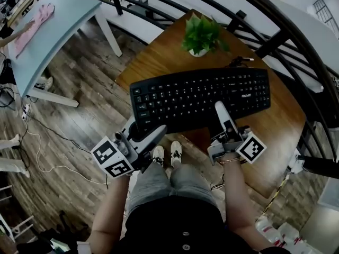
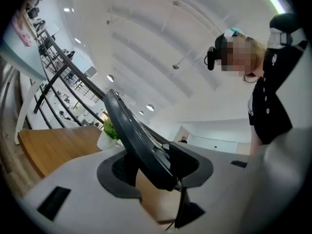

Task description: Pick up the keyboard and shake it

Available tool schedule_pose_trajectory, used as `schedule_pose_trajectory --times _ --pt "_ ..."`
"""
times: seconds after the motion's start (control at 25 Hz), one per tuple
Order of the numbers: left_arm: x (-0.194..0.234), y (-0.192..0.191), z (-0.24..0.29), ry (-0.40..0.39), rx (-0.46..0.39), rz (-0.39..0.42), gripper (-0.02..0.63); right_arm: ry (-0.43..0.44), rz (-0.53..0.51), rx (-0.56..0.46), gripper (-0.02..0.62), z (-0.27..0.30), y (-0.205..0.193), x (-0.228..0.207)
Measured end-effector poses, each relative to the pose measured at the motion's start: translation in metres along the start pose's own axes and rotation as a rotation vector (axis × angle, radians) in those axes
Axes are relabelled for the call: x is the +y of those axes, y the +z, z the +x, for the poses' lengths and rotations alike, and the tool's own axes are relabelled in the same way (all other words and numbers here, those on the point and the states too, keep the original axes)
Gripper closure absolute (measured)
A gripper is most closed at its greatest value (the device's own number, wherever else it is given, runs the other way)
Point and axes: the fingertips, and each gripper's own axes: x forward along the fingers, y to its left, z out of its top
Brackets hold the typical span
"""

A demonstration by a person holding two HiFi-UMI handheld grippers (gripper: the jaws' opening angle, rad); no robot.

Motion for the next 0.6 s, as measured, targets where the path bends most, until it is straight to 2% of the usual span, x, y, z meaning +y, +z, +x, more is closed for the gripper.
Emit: schedule_pose_trajectory --times 0.08,0.16,0.6 --pt "-0.025 0.025 0.000 0.000 -0.006 -0.052 0.425 -0.051 -0.004 0.022 0.453 -0.004 0.016 0.033" --pt "-0.029 0.030 0.001 0.008 -0.002 -0.085 0.423 -0.086 0.005 0.036 0.453 -0.005 0.019 0.038" --pt "0.009 -0.011 0.000 0.077 0.038 -0.206 0.414 -0.232 0.059 0.139 0.440 0.001 -0.005 -0.018"
